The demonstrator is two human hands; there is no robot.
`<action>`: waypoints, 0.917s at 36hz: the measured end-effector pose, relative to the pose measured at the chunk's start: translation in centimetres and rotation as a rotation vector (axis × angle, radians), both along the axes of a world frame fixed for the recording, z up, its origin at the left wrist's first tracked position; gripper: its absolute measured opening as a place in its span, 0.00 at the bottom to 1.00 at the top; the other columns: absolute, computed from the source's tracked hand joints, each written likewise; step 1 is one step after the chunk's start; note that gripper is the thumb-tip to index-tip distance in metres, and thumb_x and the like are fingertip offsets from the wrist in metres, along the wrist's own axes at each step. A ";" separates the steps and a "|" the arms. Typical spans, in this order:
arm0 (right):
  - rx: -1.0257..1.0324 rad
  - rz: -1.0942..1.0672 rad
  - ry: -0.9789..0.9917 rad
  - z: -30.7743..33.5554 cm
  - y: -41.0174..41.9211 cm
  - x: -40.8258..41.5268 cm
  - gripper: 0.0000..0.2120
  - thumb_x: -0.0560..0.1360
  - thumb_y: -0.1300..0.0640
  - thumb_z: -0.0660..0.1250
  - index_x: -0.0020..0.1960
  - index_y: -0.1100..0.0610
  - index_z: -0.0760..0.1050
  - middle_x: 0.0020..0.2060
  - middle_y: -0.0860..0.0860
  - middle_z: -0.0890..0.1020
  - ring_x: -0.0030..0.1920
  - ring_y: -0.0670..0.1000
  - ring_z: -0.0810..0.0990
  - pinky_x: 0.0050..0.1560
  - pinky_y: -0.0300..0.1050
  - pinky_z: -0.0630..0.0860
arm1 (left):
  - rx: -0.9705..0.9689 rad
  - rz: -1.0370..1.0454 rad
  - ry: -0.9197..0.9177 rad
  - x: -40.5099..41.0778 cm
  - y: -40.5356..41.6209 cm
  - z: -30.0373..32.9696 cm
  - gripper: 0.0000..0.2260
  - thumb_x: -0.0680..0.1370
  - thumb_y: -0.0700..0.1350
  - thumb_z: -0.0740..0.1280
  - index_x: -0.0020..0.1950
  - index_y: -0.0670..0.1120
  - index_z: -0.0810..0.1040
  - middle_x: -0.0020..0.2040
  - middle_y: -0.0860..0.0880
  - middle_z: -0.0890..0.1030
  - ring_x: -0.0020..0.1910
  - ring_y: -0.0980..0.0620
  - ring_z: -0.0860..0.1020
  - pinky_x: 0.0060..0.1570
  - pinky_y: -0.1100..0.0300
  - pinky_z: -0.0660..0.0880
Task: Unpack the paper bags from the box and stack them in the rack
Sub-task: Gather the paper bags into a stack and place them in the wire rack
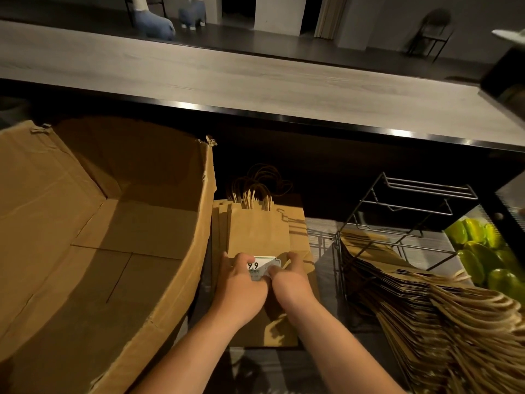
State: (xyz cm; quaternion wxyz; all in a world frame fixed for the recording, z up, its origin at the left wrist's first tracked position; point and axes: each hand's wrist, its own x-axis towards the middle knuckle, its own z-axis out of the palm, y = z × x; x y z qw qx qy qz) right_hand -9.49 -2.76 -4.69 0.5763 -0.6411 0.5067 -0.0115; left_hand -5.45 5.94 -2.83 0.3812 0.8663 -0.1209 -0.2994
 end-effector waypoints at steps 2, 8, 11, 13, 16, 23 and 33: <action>-0.018 -0.004 0.000 -0.2 0.0 0.1 0.26 0.73 0.56 0.63 0.70 0.48 0.60 0.64 0.54 0.74 0.65 0.58 0.72 0.65 0.59 0.72 | -0.026 0.028 -0.028 0.1 0.0 -0.4 0.17 0.78 0.46 0.65 0.67 0.54 0.68 0.77 0.48 0.53 0.75 0.48 0.57 0.61 0.62 0.61; -0.006 -0.097 -0.050 0.3 0.0 -0.3 0.27 0.77 0.60 0.64 0.71 0.45 0.58 0.66 0.57 0.70 0.63 0.58 0.74 0.63 0.59 0.74 | -0.073 0.108 -0.176 -0.2 0.4 -1.0 0.16 0.74 0.43 0.69 0.57 0.56 0.70 0.65 0.50 0.64 0.67 0.47 0.66 0.64 0.55 0.70; -0.037 -0.094 -0.103 0.4 -0.2 -0.4 0.29 0.76 0.63 0.64 0.71 0.46 0.58 0.68 0.55 0.69 0.64 0.57 0.73 0.63 0.57 0.74 | -0.123 0.168 -0.213 -0.3 0.4 -0.3 0.18 0.73 0.36 0.69 0.59 0.52 0.72 0.61 0.50 0.64 0.61 0.51 0.68 0.50 0.73 0.69; -0.041 -0.099 -0.138 0.8 -0.5 -0.6 0.30 0.76 0.65 0.63 0.72 0.47 0.57 0.68 0.54 0.68 0.62 0.55 0.75 0.62 0.56 0.76 | -0.194 0.207 -0.207 -0.5 0.3 0.3 0.21 0.73 0.31 0.68 0.60 0.49 0.72 0.61 0.51 0.63 0.58 0.56 0.66 0.39 0.82 0.67; -0.034 -0.082 -0.162 1.9 -0.7 -0.9 0.28 0.77 0.64 0.62 0.72 0.48 0.58 0.65 0.54 0.72 0.56 0.52 0.77 0.53 0.50 0.79 | -0.321 0.260 -0.160 -0.9 0.2 1.3 0.26 0.72 0.27 0.68 0.64 0.49 0.69 0.62 0.53 0.60 0.59 0.59 0.62 0.35 0.87 0.63; 0.010 -0.107 -0.286 6.6 -1.2 -3.0 0.16 0.77 0.67 0.61 0.59 0.49 0.69 0.48 0.51 0.82 0.45 0.52 0.84 0.40 0.48 0.83 | -0.590 0.321 0.072 -1.2 0.4 3.9 0.40 0.72 0.31 0.71 0.73 0.59 0.57 0.60 0.52 0.76 0.49 0.56 0.78 0.30 0.72 0.75; -0.195 -0.015 -0.509 15.0 -3.1 -7.0 0.12 0.79 0.63 0.62 0.52 0.46 0.69 0.47 0.48 0.81 0.42 0.41 0.82 0.34 0.36 0.78 | -0.901 0.163 0.104 -1.9 -2.0 9.8 0.13 0.73 0.39 0.72 0.53 0.51 0.78 0.47 0.54 0.85 0.47 0.56 0.83 0.42 0.62 0.80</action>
